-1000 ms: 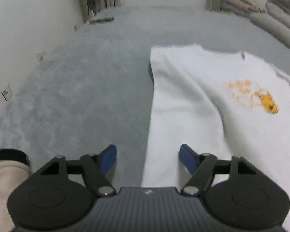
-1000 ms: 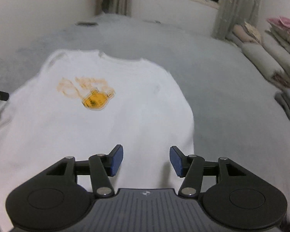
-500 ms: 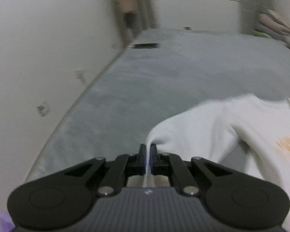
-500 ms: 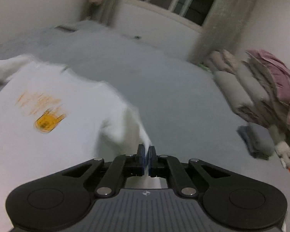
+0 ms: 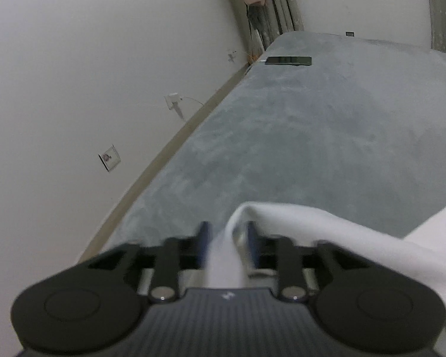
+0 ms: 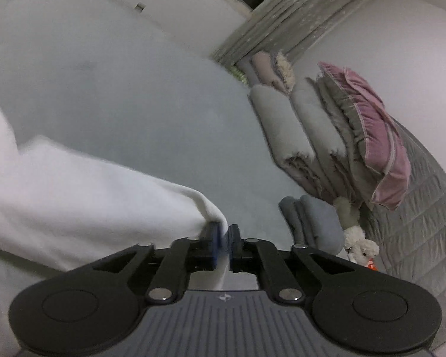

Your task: Fold clothes

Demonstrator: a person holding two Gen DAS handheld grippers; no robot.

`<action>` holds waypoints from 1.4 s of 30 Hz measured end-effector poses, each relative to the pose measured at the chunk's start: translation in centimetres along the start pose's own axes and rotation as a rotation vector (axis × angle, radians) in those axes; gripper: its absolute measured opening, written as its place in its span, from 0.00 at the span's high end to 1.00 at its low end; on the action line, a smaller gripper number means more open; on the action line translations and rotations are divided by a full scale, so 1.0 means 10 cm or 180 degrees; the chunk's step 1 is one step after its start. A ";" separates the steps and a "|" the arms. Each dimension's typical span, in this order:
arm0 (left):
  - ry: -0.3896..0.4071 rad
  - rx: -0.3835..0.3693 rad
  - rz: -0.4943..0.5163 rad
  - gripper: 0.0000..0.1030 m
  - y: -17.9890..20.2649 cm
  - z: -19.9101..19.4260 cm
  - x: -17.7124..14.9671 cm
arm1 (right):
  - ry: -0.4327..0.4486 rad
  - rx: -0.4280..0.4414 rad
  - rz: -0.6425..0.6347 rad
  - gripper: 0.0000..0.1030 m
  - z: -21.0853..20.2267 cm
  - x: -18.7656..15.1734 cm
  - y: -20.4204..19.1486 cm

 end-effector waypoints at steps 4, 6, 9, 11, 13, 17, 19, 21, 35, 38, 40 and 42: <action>-0.0025 -0.0447 -0.0197 0.57 -0.02 -0.47 -0.16 | 0.0307 0.0270 0.0654 0.70 -0.32 -0.07 0.03; -0.0067 -0.0766 -0.0245 0.49 0.00 -0.80 -0.34 | 0.0456 0.0528 0.0779 0.68 -0.62 -0.12 -0.05; -0.0206 -0.1174 -0.0083 0.49 0.10 -1.29 -0.88 | 0.0596 0.1177 0.0860 0.60 -1.14 -0.33 -0.34; -0.0362 -0.1379 0.0027 0.49 0.13 -1.52 -1.31 | 0.0635 0.1746 0.0974 0.58 -1.49 -0.54 -0.55; -0.0459 -0.1427 0.0098 0.49 0.11 -1.62 -1.66 | 0.0621 0.2207 0.1069 0.58 -1.79 -0.79 -0.76; -0.0614 -0.1494 0.0308 0.49 0.14 -1.70 -2.23 | 0.0527 0.2844 0.1407 0.58 -2.10 -1.36 -0.98; -0.0702 -0.1555 0.0333 0.50 0.22 -1.65 -2.38 | 0.0469 0.3021 0.1529 0.58 -2.08 -1.57 -1.02; -0.0708 -0.1561 0.0345 0.56 0.27 -1.58 -2.44 | 0.0453 0.3154 0.1679 0.57 -2.01 -1.68 -1.08; -0.0804 -0.1973 -0.0007 0.96 0.14 -2.27 -2.41 | 0.0921 0.2930 0.1309 0.92 -2.50 -1.35 -0.84; -0.0860 -0.1834 0.0073 0.96 0.14 -2.27 -2.55 | 0.0919 0.2797 0.0961 0.92 -2.67 -1.29 -0.67; -0.0914 -0.1711 0.0071 0.95 0.12 -2.16 -2.63 | 0.0785 0.2706 0.0660 0.91 -2.66 -1.33 -0.77; -0.0958 -0.1631 0.0053 0.95 0.09 -2.09 -2.68 | 0.0564 0.2738 0.0437 0.91 -2.55 -1.45 -1.01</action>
Point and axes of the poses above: each gripper's, at about its wrist camera, not at the fingertips, and z roughly the way its jaws point, y to its right, x to its top, the point moved 9 cm from there along z, roughly the way its jaws point, and after that the axes turned 11 degrees about -z, right-handed, at the moved point
